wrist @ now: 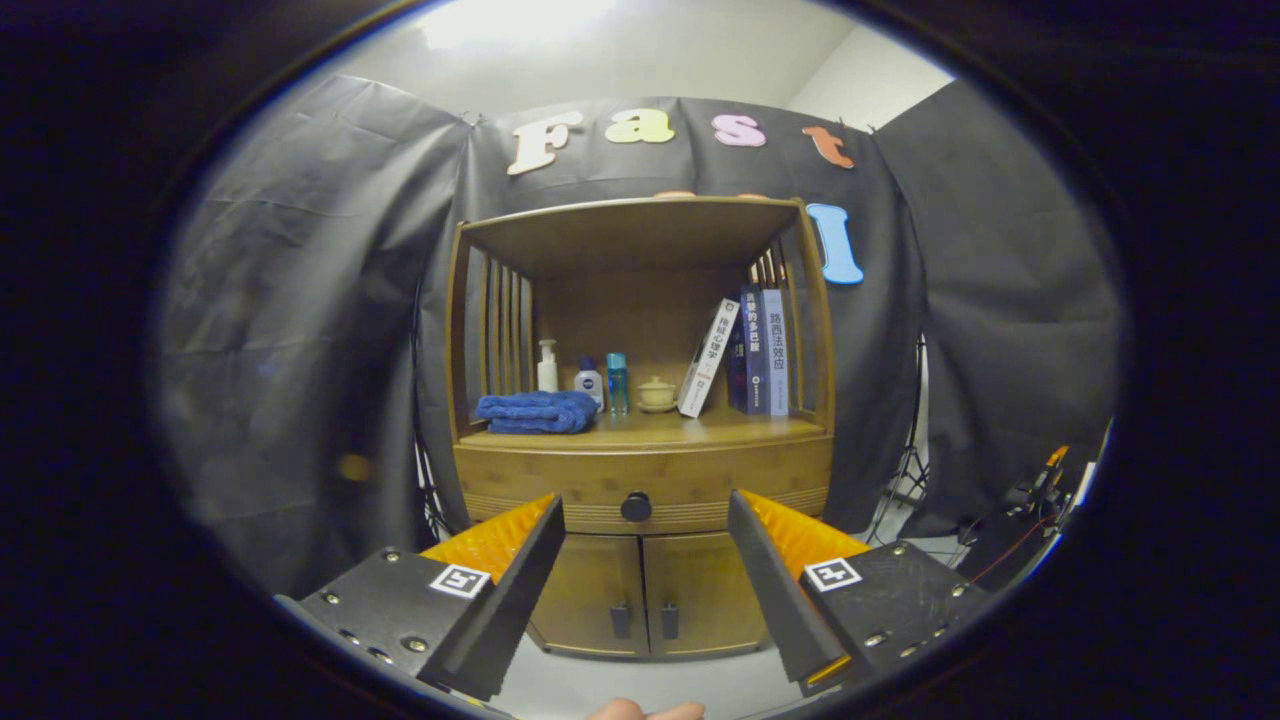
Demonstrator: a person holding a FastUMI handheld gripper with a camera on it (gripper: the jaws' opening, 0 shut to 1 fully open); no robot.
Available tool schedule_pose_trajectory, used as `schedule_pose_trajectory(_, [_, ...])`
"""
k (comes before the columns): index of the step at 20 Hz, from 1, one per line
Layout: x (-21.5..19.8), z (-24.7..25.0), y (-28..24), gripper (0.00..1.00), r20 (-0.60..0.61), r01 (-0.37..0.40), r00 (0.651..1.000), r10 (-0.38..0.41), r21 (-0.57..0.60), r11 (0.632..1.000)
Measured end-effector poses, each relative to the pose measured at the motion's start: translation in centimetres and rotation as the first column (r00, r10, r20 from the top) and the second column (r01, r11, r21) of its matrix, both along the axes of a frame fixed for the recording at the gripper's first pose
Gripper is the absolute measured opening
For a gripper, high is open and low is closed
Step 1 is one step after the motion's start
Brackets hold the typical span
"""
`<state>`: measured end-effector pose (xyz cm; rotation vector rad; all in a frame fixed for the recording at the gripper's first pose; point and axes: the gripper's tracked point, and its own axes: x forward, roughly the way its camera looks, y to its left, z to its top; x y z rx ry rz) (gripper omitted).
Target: Pull open the drawer, take out the items inside it, and place them on the countertop above the cabinet.
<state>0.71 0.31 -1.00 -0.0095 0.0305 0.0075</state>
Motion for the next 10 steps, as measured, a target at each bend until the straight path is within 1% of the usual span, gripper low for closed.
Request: schedule_pose_trajectory(10, [1.7, -1.9, -0.6, 0.99, -0.051, 0.026, 0.998, -0.028, -0.025, 0.999])
